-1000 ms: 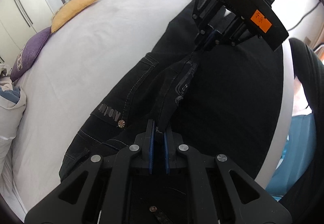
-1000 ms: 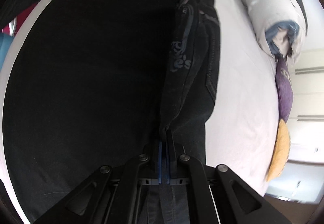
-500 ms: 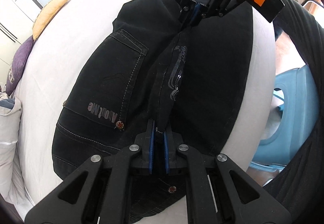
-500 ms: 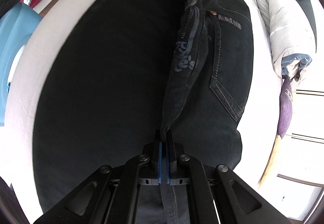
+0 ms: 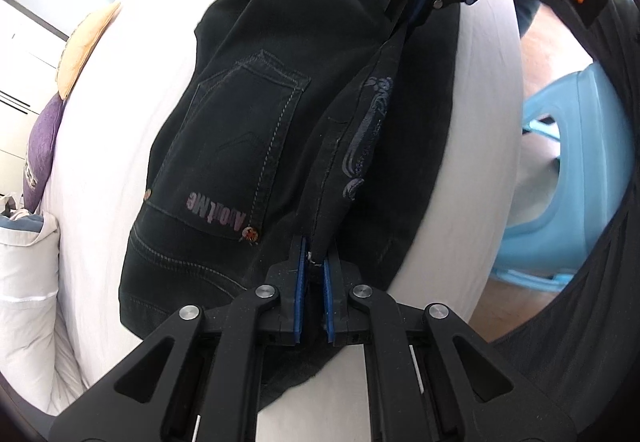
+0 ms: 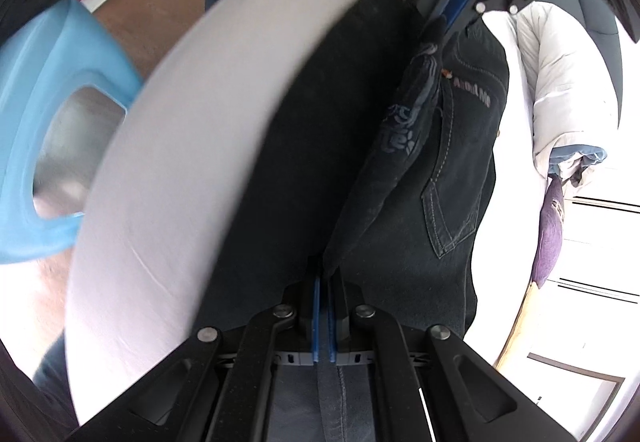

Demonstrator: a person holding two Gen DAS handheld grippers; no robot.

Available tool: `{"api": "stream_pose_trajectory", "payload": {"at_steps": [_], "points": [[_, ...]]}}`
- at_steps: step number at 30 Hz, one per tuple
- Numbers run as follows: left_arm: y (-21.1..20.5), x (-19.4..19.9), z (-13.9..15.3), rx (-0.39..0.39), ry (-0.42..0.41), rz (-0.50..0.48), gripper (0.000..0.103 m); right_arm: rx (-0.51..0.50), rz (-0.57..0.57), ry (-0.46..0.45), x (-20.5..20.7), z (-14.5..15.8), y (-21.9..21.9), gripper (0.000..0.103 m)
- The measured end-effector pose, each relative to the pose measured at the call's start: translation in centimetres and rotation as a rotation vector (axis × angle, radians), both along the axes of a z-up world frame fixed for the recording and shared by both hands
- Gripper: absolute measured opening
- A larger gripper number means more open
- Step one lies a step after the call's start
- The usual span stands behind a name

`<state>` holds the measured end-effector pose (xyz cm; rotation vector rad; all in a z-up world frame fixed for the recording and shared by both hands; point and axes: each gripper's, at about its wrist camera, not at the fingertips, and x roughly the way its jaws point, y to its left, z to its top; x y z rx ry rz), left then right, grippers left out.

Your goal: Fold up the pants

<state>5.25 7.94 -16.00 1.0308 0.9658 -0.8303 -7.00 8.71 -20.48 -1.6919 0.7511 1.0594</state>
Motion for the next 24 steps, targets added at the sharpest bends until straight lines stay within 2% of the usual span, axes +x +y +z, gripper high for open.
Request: {"api": "stream_pose_trajectory", "payload": {"at_steps": [5,7,10,11,15,24], "points": [[0.3,0.0,-0.8,0.032,-0.011,0.003,0.007,0.002,0.012,-0.015,-1.7,-0.3,1.7,0.004],[1.1,-0.2,-2.0,0.027,-0.006,0.017,0.007,0.005,0.015,-0.02,-1.9,-0.5,2.2,0.004],[1.6,-1.2,-2.5,0.028,-0.004,0.028,0.007,0.007,0.011,-0.026,-3.9,-0.5,2.2,0.004],[1.8,-1.9,-2.5,0.03,-0.006,0.026,0.007,0.007,0.013,-0.03,-5.8,-0.3,1.8,0.004],[2.5,-3.1,-2.7,0.031,-0.005,0.028,0.007,0.004,0.014,-0.034,-6.2,-0.2,2.1,0.004],[2.7,-2.4,-4.0,0.02,-0.007,0.046,0.007,-0.015,-0.001,-0.048,-6.0,-1.0,2.5,0.004]]}}
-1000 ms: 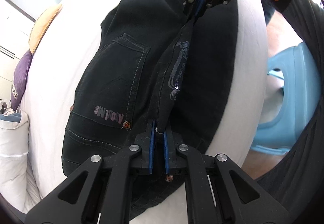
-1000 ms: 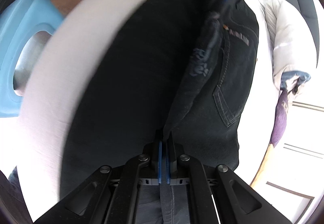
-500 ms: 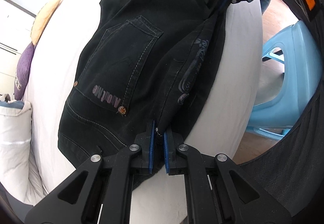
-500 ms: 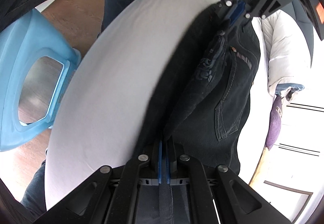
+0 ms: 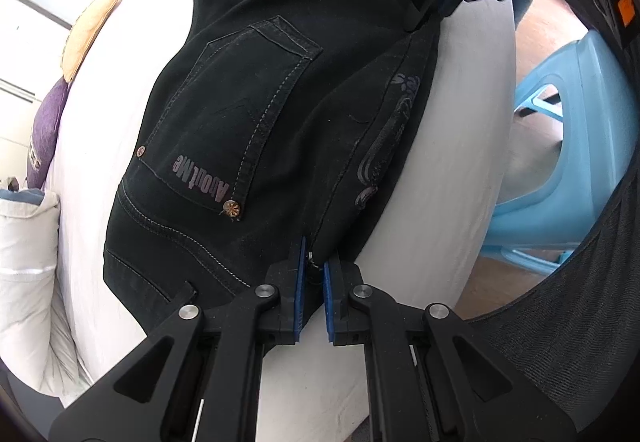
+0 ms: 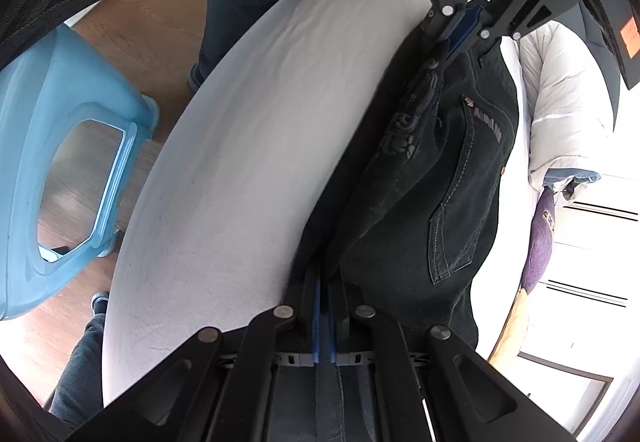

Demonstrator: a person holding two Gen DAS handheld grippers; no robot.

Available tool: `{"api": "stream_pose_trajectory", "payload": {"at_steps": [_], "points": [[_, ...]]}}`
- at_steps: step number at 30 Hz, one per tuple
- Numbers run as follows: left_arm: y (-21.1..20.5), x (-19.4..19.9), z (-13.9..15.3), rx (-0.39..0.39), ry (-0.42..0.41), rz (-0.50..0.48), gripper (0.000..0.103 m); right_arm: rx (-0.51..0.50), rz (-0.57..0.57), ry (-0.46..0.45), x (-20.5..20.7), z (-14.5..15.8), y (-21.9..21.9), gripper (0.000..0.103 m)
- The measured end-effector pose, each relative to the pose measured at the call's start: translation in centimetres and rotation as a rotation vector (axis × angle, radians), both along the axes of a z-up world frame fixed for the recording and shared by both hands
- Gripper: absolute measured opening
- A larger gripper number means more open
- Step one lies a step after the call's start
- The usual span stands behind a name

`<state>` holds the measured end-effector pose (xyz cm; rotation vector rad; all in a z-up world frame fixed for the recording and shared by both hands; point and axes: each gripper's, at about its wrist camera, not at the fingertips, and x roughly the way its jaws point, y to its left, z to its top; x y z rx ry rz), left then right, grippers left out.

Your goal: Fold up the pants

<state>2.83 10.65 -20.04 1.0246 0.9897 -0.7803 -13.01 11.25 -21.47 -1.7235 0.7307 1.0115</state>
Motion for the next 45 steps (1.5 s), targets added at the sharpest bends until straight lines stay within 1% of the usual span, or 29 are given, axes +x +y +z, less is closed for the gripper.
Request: {"api": "stream_pose_trajectory", "payload": {"at_steps": [5,6,8,11,13,14,16,17,18,19,20,21,22,24,26,28,29,30,32,33,34,35,37,39,42,43,44,45], "points": [[0.2,-0.5,-0.1,-0.003,-0.022,0.02,0.008,-0.005,0.007,-0.026,-0.4,-0.3,0.0,0.005],[0.2,-0.8,0.1,-0.005,-0.021,0.036,0.008,-0.006,0.008,-0.033,-0.5,-0.4,0.0,0.007],[0.4,-0.8,0.6,-0.019,-0.004,0.071,0.009,-0.006,0.007,-0.056,-0.8,-0.5,-0.1,0.007],[1.0,-0.3,1.6,-0.052,0.057,0.138,0.014,0.004,-0.008,-0.087,-1.0,-0.5,-0.2,0.007],[1.4,-0.4,2.0,-0.042,0.093,0.166,0.018,0.007,-0.02,-0.102,-1.0,-0.4,-0.2,0.007],[1.7,-0.4,2.2,-0.039,0.121,0.181,0.018,0.006,-0.025,-0.111,-0.9,-0.3,-0.1,0.008],[2.3,-0.5,2.9,-0.047,0.156,0.201,0.018,0.012,-0.051,-0.127,-0.8,0.2,0.2,0.014],[2.5,-0.6,3.3,-0.051,0.16,0.212,0.018,0.023,-0.064,-0.137,-0.8,0.5,0.4,0.025],[2.6,-0.6,4.1,-0.059,0.15,0.23,0.018,0.046,-0.079,-0.147,-0.7,1.2,0.4,0.04],[2.7,-0.4,4.8,-0.078,0.138,0.25,0.018,0.08,-0.094,-0.141,-0.7,2.1,0.4,0.049],[2.8,-0.1,5.6,-0.115,0.131,0.272,0.018,0.117,-0.114,-0.12,-0.7,3.0,0.4,0.069],[2.7,0.1,6.5,-0.168,0.124,0.296,0.018,0.163,-0.14,-0.099,-0.7,4.0,0.3,0.079],[2.5,0.5,7.1,-0.207,0.117,0.31,0.018,0.203,-0.166,-0.083,-0.6,4.8,0.2,0.079],[1.5,1.4,8.0,-0.276,0.089,0.334,0.018,0.243,-0.228,-0.085,0.1,5.2,0.1,0.079],[0.0,2.7,8.0,-0.329,0.062,0.364,0.018,0.268,-0.29,-0.085,1.0,4.7,-0.3,0.079],[-1.7,3.9,6.9,-0.381,0.081,0.392,0.018,0.293,-0.377,-0.042,2.0,3.8,-1.1,0.079],[-2.2,4.3,6.0,-0.388,0.097,0.407,0.018,0.273,-0.43,-0.001,2.3,3.0,-1.5,0.077],[-3.0,4.7,4.3,-0.368,0.133,0.43,0.018,0.265,-0.458,0.011,2.2,2.5,-2.0,0.073],[-4.6,4.9,1.2,-0.29,0.192,0.428,0.018,0.314,-0.493,0.035,1.7,3.2,-2.9,0.072],[-5.6,4.3,0.1,-0.249,0.172,0.406,0.018,0.323,-0.524,0.06,1.7,3.6,-3.4,0.071],[-5.9,3.6,-0.1,-0.242,0.125,0.386,0.018,0.345,-0.562,0.074,1.7,4.2,-4.2,0.071],[-6.1,3.3,0.1,-0.24,0.11,0.384,0.018,0.369,-0.598,0.079,1.8,4.8,-4.9,0.07],[-6.1,3.4,1.4,-0.262,0.127,0.41,0.018,0.446,-0.721,0.099,2.6,6.4,-6.9,0.07],[-6.6,3.3,3.4,-0.305,0.111,0.419,0.018,0.528,-0.863,0.092,4.0,8.2,-9.3,0.07],[-9.0,3.2,5.6,-0.35,0.089,0.395,0.018,0.72,-1.087,0.096,7.0,10.9,-13.9,0.071],[-9.8,3.6,5.8,-0.37,0.094,0.393,0.018,0.795,-1.185,0.092,8.5,11.7,-16.0,0.071],[-10.8,4.0,5.9,-0.392,0.1,0.398,0.018,0.849,-1.261,0.087,9.4,12.3,-17.8,0.071],[-11.3,4.5,5.6,-0.398,0.104,0.41,0.018,0.907,-1.341,0.081,10.5,12.9,-19.7,0.071]]}}
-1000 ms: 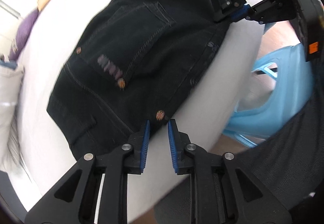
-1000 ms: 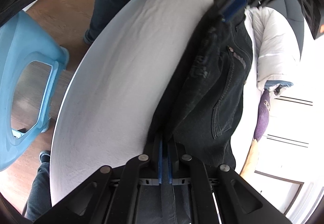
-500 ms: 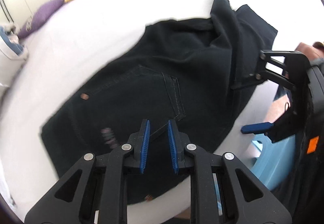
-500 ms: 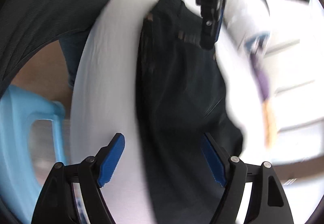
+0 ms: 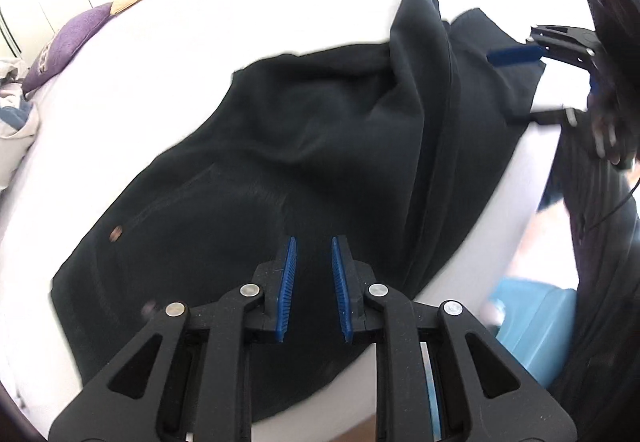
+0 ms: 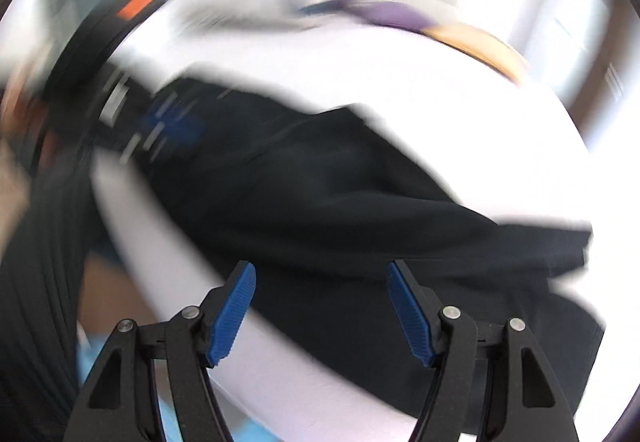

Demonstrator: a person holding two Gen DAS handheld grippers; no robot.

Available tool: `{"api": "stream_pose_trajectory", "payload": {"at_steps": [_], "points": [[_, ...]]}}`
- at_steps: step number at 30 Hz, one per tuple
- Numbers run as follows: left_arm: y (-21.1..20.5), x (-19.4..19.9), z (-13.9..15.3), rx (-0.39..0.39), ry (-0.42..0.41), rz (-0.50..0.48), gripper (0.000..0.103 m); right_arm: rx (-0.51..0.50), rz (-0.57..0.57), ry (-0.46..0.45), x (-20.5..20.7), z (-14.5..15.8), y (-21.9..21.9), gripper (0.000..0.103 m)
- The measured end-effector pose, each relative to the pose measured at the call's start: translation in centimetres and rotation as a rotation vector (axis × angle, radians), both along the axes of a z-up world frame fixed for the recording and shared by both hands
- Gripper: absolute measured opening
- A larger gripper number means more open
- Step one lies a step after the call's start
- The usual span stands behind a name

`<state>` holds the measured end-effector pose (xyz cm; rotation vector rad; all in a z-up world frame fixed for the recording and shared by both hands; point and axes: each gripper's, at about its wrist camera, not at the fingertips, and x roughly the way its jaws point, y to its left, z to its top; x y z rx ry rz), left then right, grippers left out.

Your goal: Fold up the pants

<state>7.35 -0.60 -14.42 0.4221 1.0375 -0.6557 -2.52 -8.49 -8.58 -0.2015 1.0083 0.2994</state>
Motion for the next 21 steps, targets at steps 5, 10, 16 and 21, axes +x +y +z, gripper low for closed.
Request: {"api": "stream_pose_trajectory", "payload": {"at_steps": [5,10,16,21], "points": [[0.3,2.4,-5.4,-0.026,0.146,0.121,0.018,0.342,-0.438,-0.053,3.5,2.3,-13.0,0.071],[0.3,1.9,-5.2,-0.043,0.148,0.144,0.018,0.573,-0.783,-0.058,5.3,0.4,-24.5,0.066],[1.7,2.3,-5.1,-0.083,0.187,0.17,0.018,0.786,-0.939,-0.006,7.2,-3.0,-29.5,0.055],[1.9,2.0,-5.0,-0.077,0.175,0.166,0.018,0.907,-0.878,0.066,7.8,-4.3,-26.2,0.05]]}}
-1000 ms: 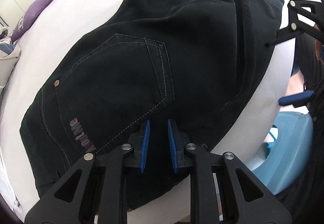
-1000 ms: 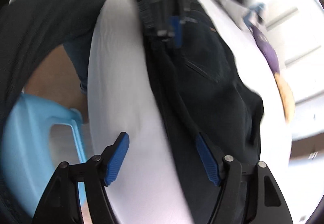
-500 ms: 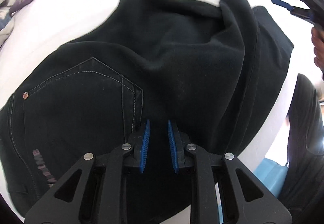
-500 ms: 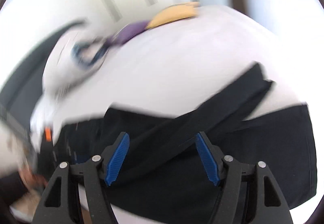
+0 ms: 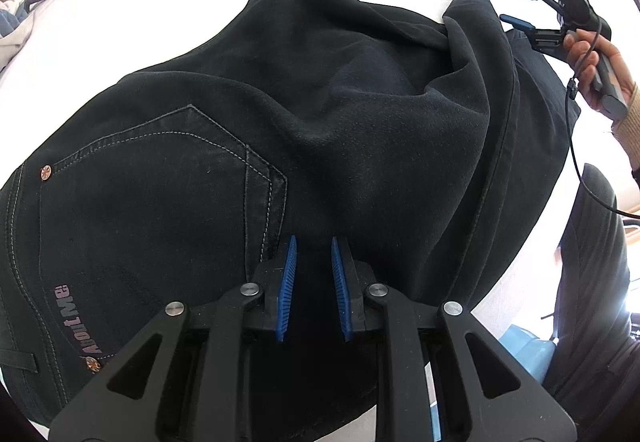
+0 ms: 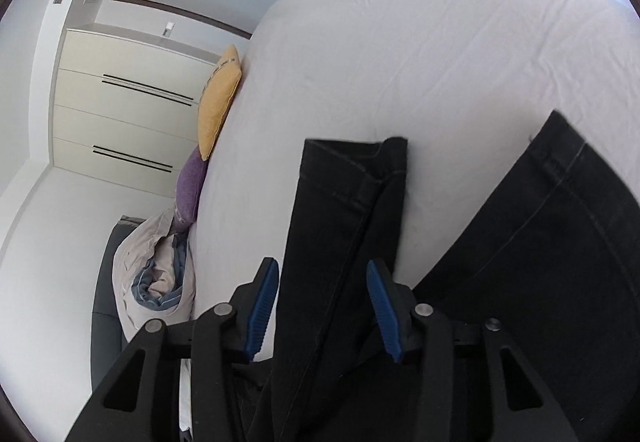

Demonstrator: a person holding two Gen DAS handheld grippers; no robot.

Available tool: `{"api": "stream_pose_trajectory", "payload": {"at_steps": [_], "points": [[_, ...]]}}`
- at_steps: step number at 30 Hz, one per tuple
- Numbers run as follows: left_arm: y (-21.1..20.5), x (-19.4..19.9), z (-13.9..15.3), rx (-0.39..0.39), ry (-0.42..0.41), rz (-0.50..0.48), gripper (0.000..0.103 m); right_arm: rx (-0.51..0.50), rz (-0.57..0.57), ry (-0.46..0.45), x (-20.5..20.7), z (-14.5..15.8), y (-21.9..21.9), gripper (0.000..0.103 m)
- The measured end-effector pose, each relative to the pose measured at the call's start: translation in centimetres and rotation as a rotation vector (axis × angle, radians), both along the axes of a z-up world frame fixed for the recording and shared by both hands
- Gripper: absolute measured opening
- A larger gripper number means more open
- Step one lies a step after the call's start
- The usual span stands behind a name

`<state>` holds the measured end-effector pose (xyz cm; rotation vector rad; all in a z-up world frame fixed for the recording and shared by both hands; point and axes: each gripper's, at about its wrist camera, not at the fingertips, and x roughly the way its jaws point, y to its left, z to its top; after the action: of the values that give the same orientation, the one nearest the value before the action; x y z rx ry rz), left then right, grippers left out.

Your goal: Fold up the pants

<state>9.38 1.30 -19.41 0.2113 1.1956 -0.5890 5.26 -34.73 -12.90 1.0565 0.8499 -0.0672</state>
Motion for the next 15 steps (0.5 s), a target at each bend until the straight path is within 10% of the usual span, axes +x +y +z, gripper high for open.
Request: {"api": "stream_pose_trajectory", "payload": {"at_steps": [9,15], "points": [[-0.2,0.4,-0.6,0.01,-0.004,-0.003,0.018,0.107,-0.027,0.085,0.8,-4.3,0.3,0.051],[-0.1,0.4,-0.7,0.007,-0.002,-0.003,0.018,0.142,-0.078,-0.015,1.5,-4.0,-1.8,0.05]]}}
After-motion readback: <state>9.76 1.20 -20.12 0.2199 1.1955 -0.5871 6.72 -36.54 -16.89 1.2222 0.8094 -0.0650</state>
